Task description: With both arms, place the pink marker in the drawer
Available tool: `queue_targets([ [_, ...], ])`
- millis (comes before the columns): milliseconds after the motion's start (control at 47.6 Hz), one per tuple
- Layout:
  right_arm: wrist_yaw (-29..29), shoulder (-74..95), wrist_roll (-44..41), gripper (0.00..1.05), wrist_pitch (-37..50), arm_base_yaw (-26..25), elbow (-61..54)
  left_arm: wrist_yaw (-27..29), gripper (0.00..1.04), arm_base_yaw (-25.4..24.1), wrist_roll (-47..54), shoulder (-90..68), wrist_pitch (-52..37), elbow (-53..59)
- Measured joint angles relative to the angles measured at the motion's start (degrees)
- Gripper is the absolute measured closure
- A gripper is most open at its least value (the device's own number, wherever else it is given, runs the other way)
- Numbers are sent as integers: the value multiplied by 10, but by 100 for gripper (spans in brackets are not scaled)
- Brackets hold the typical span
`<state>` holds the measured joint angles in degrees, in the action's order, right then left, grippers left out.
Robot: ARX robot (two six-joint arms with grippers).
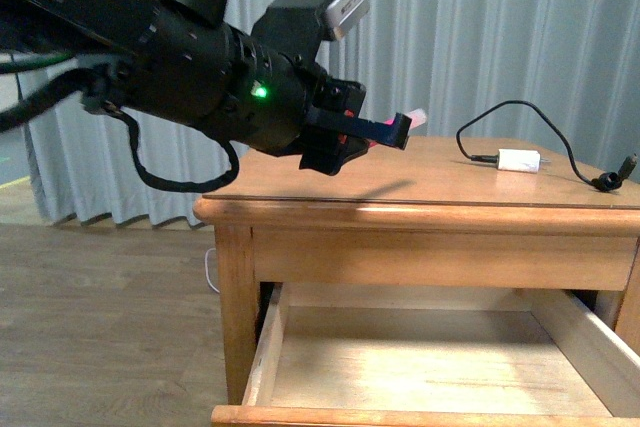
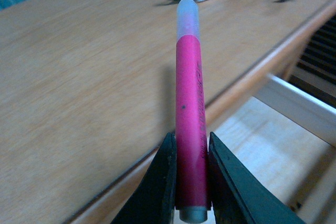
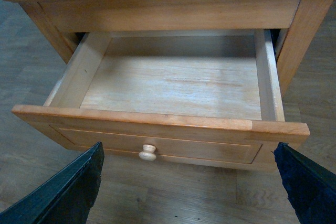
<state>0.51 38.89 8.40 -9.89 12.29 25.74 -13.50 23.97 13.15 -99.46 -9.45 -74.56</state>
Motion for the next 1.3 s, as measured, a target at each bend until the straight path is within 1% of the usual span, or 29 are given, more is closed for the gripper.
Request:
queue_targets([
  [105,0,0,0,8,0,0,0,-50,90,2,54,40,-2,44],
  [252,0,0,0,8,0,0,0,-60,90,4,121,49,-1,91],
  [399,0,0,0,8,0,0,0,-41,90,10,155,27,-7,112],
  [483,0,0,0,8,0,0,0,-18,90,19,173,-1,-22,116],
  [567,0,0,0,8,0,0,0,-10,90,26,173,-23,-37,116],
  [714,0,0,0,8,0,0,0,25,90,40,169,-88,-68,105],
  [819,0,0,0,8,0,0,0,39,90,44,160,-115,-80,93],
  [861,0,0,0,8,0,0,0,45,83,47,153,-124,-79,86],
  [966,0,0,0,8,0,0,0,62,60,54,138,-128,-102,82],
  [1008,0,0,0,8,0,0,0,64,53,56,131,-125,-106,81],
  [1029,0,0,0,8,0,0,0,63,51,57,129,-124,-107,81],
  [1092,0,0,0,8,0,0,0,63,40,61,115,-110,-107,85],
  [1134,0,0,0,8,0,0,0,67,35,62,107,-100,-107,90],
  [1155,0,0,0,8,0,0,0,71,33,62,104,-96,-107,92],
  [1302,0,0,0,8,0,0,0,115,12,65,70,-25,-107,127],
])
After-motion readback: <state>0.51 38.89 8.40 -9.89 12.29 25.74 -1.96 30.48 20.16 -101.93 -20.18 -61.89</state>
